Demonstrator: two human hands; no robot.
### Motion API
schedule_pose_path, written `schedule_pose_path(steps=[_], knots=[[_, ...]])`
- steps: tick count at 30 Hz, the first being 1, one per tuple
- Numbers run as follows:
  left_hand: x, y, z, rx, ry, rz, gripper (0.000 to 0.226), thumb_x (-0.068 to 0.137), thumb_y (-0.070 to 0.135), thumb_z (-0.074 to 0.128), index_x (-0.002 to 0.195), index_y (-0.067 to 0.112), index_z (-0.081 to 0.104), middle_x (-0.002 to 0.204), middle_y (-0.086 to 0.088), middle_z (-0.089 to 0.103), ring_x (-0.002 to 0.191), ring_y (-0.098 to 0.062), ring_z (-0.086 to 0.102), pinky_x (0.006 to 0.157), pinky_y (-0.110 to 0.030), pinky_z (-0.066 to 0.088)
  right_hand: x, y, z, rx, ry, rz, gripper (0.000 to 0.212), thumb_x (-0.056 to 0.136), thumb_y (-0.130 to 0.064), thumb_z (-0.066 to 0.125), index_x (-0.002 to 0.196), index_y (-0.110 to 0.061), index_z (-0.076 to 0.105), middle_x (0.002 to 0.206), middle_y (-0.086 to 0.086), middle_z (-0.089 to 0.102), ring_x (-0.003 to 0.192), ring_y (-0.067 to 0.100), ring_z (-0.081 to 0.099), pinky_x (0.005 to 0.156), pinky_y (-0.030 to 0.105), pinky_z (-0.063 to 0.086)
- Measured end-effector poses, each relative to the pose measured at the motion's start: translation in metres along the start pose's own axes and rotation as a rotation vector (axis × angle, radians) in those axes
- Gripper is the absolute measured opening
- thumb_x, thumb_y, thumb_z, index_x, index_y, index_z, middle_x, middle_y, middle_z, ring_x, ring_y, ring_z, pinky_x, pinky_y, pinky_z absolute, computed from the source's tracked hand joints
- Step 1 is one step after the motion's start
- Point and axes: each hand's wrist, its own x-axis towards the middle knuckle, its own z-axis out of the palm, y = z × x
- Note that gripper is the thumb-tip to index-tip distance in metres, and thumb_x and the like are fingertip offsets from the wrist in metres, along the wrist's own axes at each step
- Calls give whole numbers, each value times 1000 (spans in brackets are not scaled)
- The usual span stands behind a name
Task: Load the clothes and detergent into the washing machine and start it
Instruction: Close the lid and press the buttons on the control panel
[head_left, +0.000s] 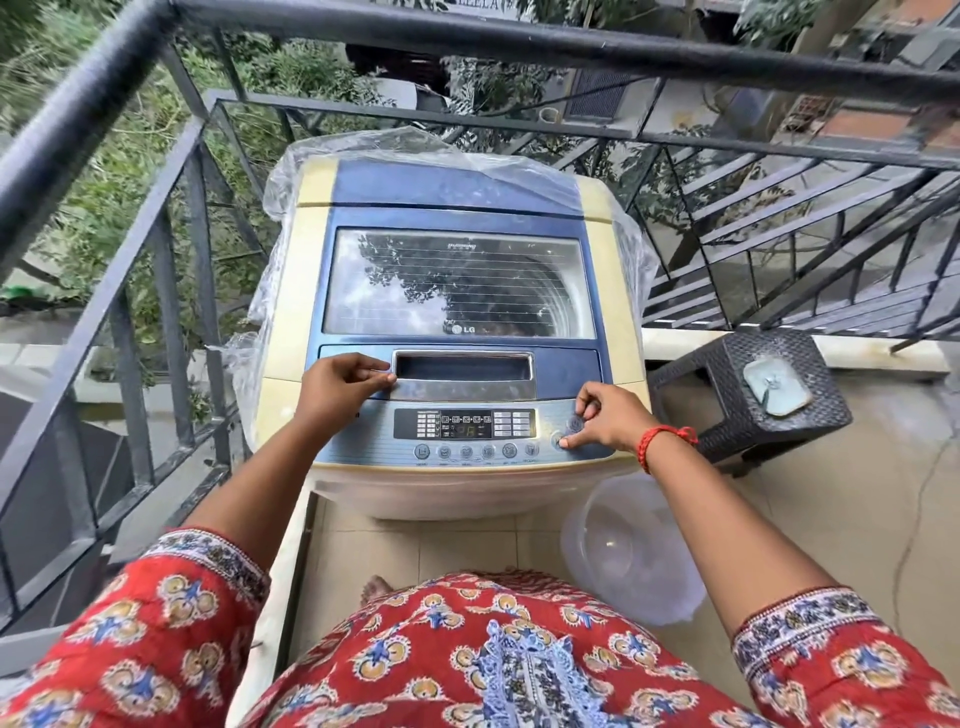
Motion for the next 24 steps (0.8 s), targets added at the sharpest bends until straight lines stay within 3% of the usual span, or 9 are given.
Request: schedule_pose_path(steps=[7,24], knots=[[-2,0,-1,6,-14,15,17,80,25,78,94,17,74,81,1,77,87,-10,72,54,-27,51,0,0,2,33,26,3,48,50,-21,98,71,-19,54,66,-4,49,58,12,42,56,22,38],[0,-3,-5,11,-8,41,14,79,24,80,90,18,75,73,9,76,77,-1,72,63,-39,58,-4,-7,4,33,40,18,49,50,-19,97,72,-17,53,67,-2,49,59,14,41,57,25,39]])
